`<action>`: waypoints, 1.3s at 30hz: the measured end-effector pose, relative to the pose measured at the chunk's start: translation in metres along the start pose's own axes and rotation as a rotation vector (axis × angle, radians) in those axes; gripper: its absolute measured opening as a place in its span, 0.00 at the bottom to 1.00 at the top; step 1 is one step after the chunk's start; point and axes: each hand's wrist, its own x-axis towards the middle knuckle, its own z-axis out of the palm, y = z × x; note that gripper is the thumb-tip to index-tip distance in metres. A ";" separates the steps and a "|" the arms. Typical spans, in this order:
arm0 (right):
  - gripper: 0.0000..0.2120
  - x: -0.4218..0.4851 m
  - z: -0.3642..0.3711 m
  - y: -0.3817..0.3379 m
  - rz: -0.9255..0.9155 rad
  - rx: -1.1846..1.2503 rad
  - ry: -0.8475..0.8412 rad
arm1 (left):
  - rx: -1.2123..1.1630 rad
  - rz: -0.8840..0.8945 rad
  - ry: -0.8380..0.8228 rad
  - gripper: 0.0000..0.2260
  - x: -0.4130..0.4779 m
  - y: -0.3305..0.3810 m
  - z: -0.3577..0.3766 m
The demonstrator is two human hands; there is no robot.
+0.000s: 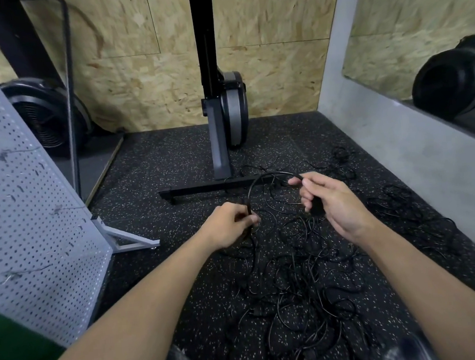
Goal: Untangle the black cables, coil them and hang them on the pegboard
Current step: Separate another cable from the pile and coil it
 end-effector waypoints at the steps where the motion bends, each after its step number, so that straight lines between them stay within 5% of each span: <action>1: 0.14 0.000 -0.001 0.002 0.014 0.003 0.015 | -0.040 0.002 0.025 0.08 -0.001 -0.001 -0.001; 10: 0.15 -0.001 0.004 0.015 0.032 -0.565 0.009 | -0.796 -0.075 0.273 0.07 -0.005 0.028 -0.010; 24: 0.22 -0.005 0.017 0.025 -0.002 -0.461 -0.129 | -1.112 -0.156 0.221 0.10 -0.005 0.039 -0.009; 30: 0.12 -0.006 0.034 0.034 0.055 -0.452 -0.233 | -1.237 -0.201 0.271 0.07 -0.001 0.038 -0.008; 35: 0.08 -0.004 0.041 0.029 -0.068 -0.498 -0.061 | -1.114 -0.187 0.226 0.11 -0.002 0.030 -0.012; 39: 0.09 -0.002 0.036 0.020 -0.060 -0.354 -0.018 | -0.363 -0.120 -0.125 0.17 -0.009 0.013 0.000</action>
